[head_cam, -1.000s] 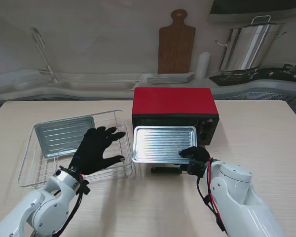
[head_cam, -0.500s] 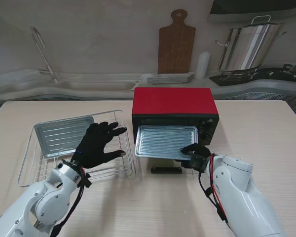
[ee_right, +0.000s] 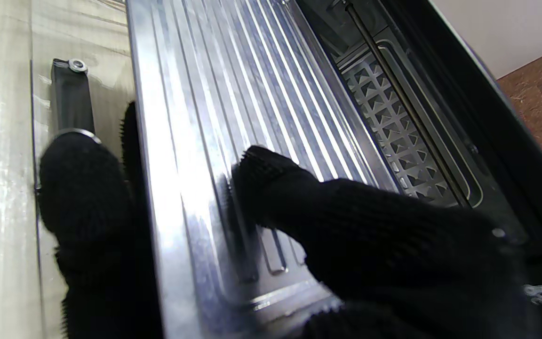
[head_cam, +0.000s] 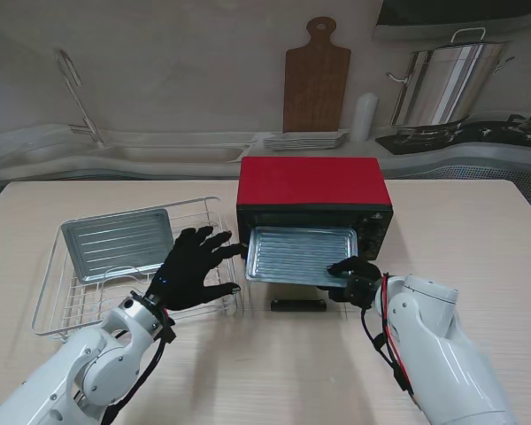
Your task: Slide the trays into the oven
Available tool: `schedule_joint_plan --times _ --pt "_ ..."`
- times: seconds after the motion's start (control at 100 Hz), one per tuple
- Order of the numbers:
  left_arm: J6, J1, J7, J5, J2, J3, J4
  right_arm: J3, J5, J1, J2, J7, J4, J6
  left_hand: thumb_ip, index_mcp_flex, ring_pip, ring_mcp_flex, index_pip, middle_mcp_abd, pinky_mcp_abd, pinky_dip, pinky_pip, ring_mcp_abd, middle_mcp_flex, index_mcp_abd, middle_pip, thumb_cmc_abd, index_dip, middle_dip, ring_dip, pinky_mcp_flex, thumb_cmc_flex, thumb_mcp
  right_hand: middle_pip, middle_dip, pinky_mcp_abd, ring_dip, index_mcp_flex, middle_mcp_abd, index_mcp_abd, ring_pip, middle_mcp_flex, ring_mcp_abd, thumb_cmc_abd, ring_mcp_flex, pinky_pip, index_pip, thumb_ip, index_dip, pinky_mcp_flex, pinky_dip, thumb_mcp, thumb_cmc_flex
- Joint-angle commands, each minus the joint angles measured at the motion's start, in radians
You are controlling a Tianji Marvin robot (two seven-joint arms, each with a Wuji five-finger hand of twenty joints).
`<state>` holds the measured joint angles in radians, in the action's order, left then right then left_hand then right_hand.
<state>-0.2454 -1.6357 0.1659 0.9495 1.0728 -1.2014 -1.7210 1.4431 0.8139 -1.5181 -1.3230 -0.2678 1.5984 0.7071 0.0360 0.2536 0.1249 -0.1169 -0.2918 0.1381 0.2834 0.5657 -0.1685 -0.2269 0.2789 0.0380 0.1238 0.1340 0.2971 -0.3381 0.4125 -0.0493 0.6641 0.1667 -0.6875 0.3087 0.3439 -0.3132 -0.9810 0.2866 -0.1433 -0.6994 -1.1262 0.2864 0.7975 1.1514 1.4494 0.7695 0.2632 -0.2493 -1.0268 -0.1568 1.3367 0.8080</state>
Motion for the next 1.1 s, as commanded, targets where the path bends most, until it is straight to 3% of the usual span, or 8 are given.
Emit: schedule_joint_plan --times 0.0,0.25,0.84,1.09 --pt "-0.012 0.003 -0.02 0.01 0.004 0.007 -0.003 -0.001 0.004 -0.002 -0.008 0.021 -0.002 0.007 -0.03 -0.041 -0.009 0.007 -0.008 -0.027 -0.032 -0.015 0.05 0.023 -0.037 -0.03 -0.002 -0.044 -0.018 0.017 -0.004 -0.016 -0.011 -0.015 -0.027 0.004 -0.04 -0.003 -0.024 0.032 0.061 -0.05 0.009 0.065 -0.036 0.077 0.045 0.096 0.001 -0.011 -0.031 0.004 0.055 0.065" --pt "-0.007 0.007 0.022 0.037 0.005 0.02 -0.001 -0.007 0.014 0.007 -0.009 0.035 -0.013 0.022 -0.031 -0.038 -0.004 0.009 -0.013 -0.029 -0.026 -0.022 0.05 0.026 -0.039 -0.029 0.004 -0.04 -0.017 0.017 -0.005 -0.008 -0.011 -0.011 -0.036 0.009 -0.042 -0.005 -0.024 0.03 0.064 -0.056 0.015 0.065 -0.043 0.075 0.045 0.097 0.0 -0.012 -0.032 0.002 0.05 0.066" --pt "-0.016 0.005 -0.024 0.014 0.004 -0.027 -0.01 -0.011 0.012 0.065 -0.022 0.037 -0.084 0.055 -0.031 -0.034 -0.006 0.011 -0.016 -0.03 -0.032 -0.032 0.051 0.028 -0.043 -0.029 0.004 -0.039 -0.018 0.022 -0.012 -0.012 -0.007 0.003 -0.06 0.01 -0.04 -0.019 -0.018 0.036 0.058 -0.095 0.023 0.072 -0.048 0.063 0.058 0.098 -0.004 -0.023 -0.035 -0.017 0.043 0.069" --pt "-0.013 0.0 -0.006 0.013 0.007 -0.036 -0.014 -0.013 0.007 0.076 -0.027 0.03 -0.102 0.063 -0.031 -0.034 -0.006 0.011 -0.015 -0.03 -0.031 -0.034 0.051 0.028 -0.042 -0.027 0.004 -0.036 -0.018 0.022 -0.013 -0.011 -0.007 0.005 -0.06 0.009 -0.039 -0.016 -0.013 0.038 0.055 -0.092 0.026 0.073 -0.048 0.062 0.056 0.095 -0.004 -0.024 -0.035 -0.021 0.043 0.069"
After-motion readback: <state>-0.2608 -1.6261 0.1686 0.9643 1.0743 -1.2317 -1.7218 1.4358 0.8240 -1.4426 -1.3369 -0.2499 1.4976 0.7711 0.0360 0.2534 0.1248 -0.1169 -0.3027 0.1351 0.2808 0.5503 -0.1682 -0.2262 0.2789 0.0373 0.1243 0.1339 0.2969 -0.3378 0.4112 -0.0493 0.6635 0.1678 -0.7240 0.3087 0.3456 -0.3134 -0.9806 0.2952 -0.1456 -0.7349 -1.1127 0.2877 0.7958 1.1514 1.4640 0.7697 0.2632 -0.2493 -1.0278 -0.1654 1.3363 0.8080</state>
